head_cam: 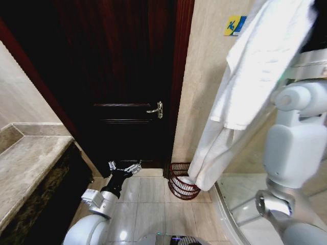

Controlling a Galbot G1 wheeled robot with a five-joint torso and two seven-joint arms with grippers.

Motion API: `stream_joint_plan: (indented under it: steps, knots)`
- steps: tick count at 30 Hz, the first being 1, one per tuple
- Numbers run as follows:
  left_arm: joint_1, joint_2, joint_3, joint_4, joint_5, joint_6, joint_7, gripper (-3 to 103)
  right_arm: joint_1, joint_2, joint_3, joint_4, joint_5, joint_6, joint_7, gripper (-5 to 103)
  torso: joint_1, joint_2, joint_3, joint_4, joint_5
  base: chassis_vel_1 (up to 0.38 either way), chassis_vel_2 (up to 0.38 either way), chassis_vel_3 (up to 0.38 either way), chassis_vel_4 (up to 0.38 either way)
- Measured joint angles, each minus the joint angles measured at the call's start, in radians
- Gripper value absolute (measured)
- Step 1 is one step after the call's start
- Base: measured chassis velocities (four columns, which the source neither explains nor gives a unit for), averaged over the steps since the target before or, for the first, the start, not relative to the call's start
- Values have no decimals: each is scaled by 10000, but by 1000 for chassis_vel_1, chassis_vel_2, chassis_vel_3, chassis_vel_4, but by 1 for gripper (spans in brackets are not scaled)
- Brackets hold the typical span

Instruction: Discard the used towel into the hamper.

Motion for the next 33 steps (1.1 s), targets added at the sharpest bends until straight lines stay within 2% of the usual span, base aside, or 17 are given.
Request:
stream_joint_plan:
  steps: [4,15,28,33]
  knots:
    - [0,0,0,0,0,0,0,100,-352,278,-26,-179,-193,161,-168,8,1,0,1,-1,10,0,0,0,0]
    - [0,0,0,0,0,0,0,100,-1491,961,-140,-635,-662,591,-431,8,1,0,0,-2,6,0,0,0,0]
    - [0,1,0,0,0,0,0,100,-2864,1183,-146,-654,-677,905,-534,8,0,0,0,-2,3,0,0,0,0]
    - [0,-1,0,0,0,0,0,100,-4075,1423,-56,-452,-921,1255,-921,8,1,0,-1,-1,4,0,0,0,0]
